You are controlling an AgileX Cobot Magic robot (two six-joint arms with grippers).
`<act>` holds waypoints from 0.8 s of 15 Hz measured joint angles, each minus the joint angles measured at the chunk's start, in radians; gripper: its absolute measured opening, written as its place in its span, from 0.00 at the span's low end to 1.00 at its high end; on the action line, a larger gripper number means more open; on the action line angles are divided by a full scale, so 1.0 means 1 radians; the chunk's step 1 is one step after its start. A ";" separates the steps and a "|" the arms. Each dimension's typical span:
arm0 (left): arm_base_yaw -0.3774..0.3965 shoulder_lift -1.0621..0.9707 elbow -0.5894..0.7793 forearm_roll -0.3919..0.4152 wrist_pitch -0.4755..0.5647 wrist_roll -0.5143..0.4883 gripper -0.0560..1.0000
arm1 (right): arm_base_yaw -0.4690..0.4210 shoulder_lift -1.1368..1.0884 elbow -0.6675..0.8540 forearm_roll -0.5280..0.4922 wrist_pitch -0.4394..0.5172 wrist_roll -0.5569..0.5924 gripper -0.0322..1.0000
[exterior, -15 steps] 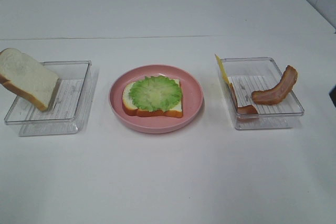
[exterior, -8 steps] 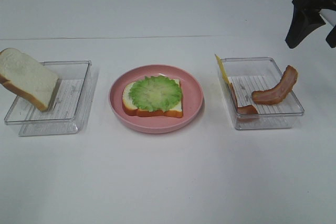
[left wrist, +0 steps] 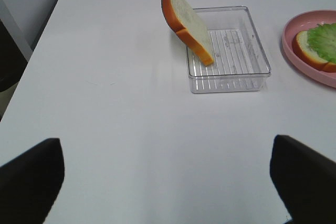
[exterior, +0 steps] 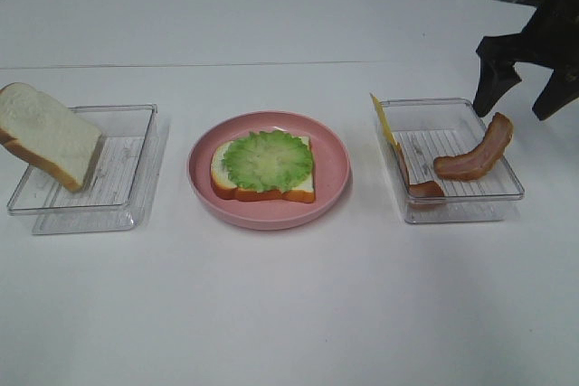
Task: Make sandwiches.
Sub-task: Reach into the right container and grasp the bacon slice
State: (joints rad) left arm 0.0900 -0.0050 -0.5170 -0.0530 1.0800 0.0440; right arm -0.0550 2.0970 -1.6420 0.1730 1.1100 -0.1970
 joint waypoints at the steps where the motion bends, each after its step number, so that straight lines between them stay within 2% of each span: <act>1: 0.000 0.000 0.000 0.000 0.000 0.000 0.99 | 0.000 0.029 0.000 0.000 0.000 0.000 0.83; 3: 0.000 0.000 0.000 0.000 0.000 0.000 0.99 | -0.002 0.082 0.000 -0.001 -0.009 -0.005 0.82; 4: 0.000 0.000 0.000 0.000 0.000 0.000 0.99 | -0.002 0.083 0.000 -0.001 -0.026 -0.013 0.77; 6: 0.000 0.000 0.000 0.000 0.000 0.000 0.99 | -0.002 0.083 -0.017 -0.003 -0.035 -0.017 0.59; 8: 0.000 0.000 0.000 0.000 0.000 0.000 0.99 | -0.002 0.083 -0.021 -0.014 -0.041 -0.010 0.33; 9: 0.000 0.000 0.000 0.000 0.000 0.000 0.99 | -0.002 0.083 -0.021 -0.030 -0.041 -0.004 0.26; 12: 0.000 0.000 0.000 0.000 0.000 0.000 0.99 | -0.002 0.083 -0.022 -0.045 -0.041 0.012 0.21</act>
State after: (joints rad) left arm 0.0900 -0.0050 -0.5170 -0.0530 1.0800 0.0440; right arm -0.0570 2.1800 -1.6640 0.1280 1.0690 -0.1850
